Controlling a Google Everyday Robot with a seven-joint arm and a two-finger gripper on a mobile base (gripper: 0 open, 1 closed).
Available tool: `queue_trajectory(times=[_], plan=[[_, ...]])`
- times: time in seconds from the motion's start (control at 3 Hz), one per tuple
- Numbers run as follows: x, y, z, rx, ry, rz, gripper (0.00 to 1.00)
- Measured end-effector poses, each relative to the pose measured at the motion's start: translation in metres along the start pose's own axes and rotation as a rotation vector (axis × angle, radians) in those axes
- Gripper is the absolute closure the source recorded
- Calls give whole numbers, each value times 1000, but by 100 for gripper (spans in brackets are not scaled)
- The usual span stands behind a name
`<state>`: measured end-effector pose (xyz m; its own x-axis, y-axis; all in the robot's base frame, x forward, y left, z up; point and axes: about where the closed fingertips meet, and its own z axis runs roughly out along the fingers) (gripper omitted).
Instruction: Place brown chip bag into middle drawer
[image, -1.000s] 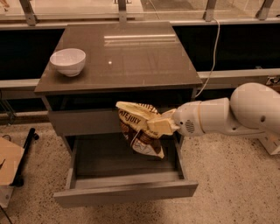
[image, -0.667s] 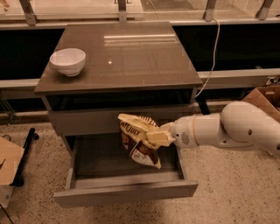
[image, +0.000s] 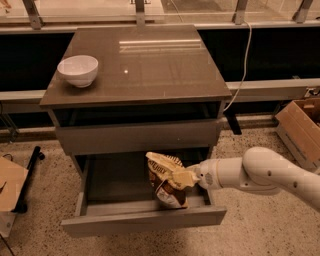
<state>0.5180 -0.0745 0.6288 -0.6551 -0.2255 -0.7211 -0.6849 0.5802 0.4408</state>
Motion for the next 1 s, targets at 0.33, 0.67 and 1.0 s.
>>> queue_trajectory(times=[0.33, 0.67, 1.0], plan=[[28, -34, 13, 26, 18, 62, 100], [29, -33, 15, 22, 20, 64, 83], [29, -32, 16, 19, 22, 63, 59]])
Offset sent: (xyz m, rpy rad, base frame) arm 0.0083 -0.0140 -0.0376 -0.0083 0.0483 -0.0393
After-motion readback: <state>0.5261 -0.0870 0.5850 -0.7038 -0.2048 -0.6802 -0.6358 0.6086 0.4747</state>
